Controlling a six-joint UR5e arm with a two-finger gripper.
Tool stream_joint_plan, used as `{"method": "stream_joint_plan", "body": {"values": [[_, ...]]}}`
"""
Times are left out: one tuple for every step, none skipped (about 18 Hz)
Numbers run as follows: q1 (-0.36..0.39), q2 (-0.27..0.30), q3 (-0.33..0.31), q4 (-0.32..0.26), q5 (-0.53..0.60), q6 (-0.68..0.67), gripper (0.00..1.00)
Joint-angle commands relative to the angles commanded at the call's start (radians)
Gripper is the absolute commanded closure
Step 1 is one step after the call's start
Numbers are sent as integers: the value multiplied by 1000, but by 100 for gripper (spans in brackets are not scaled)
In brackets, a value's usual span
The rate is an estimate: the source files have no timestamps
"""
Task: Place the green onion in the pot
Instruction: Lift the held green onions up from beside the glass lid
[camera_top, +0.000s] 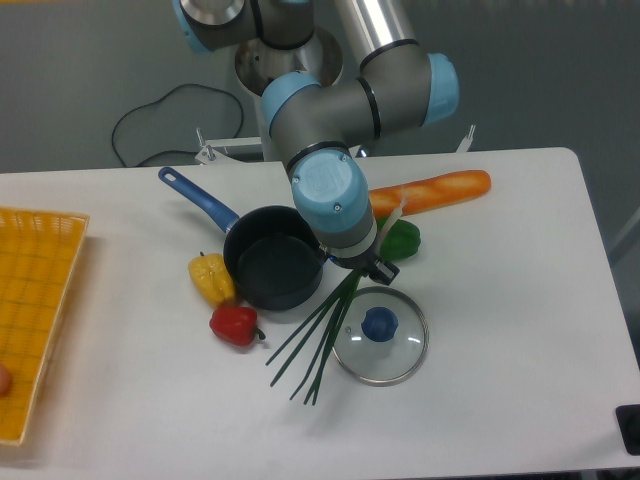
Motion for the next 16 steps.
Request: {"method": "stream_joint_plan", "body": {"values": [[-2, 0, 0, 0, 0, -2, 100], [-2, 0, 0, -2, 0, -2, 100], [-2, 0, 0, -2, 5, -2, 100], [-5, 0, -2, -3, 18, -3, 100], [-6, 2, -5, -12, 40, -3, 100], [-6, 3, -8, -34, 60, -2, 100], [-6, 6, -8, -46, 70, -2, 100], [-6, 12, -8, -48, 75, -2, 100], [-8, 12, -8, -49, 77, -2, 100], [-9, 14, -8, -51, 78, -2, 100], [-9, 15, -8, -61, 81, -3, 100], [-11, 18, -8, -72, 86, -3, 100], [-11, 20, -8, -81, 97, -2, 100], [-17, 29, -8, -96, 109, -2, 100], [-23, 35, -8, -113, 113, -2, 100], [-25, 41, -6, -126, 115, -2, 100]]}}
